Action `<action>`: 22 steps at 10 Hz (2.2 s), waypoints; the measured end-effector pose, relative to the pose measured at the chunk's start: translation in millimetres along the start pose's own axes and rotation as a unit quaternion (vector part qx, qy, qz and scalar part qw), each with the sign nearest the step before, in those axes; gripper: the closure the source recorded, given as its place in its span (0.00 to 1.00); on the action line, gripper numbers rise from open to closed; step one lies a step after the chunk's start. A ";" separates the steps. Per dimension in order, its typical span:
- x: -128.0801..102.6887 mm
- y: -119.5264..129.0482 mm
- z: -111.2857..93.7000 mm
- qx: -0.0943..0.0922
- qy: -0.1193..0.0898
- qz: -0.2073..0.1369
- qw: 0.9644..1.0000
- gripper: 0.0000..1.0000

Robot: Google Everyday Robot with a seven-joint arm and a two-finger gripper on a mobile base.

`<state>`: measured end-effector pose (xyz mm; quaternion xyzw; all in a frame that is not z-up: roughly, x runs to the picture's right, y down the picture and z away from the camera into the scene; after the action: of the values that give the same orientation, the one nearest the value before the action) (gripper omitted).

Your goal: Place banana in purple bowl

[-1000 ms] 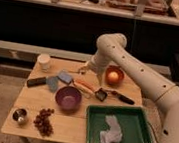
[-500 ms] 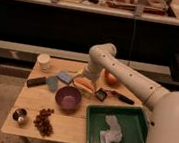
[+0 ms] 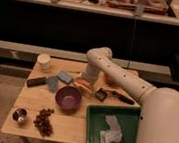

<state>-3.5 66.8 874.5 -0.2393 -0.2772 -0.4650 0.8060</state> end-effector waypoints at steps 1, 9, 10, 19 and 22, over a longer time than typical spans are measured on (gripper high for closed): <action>1.8 4.5 5.7 -0.006 -0.004 0.015 1.000 0.20; -0.7 14.6 25.6 0.013 -0.032 0.042 0.999 0.20; 0.6 16.1 25.3 0.017 -0.034 0.043 0.998 0.20; 1.4 9.4 38.6 0.034 -0.066 0.022 0.997 0.56; -4.7 -1.3 37.9 0.035 -0.079 -0.019 0.996 0.84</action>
<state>-15.1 93.5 899.3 -0.2418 -0.3610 -0.4494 0.7805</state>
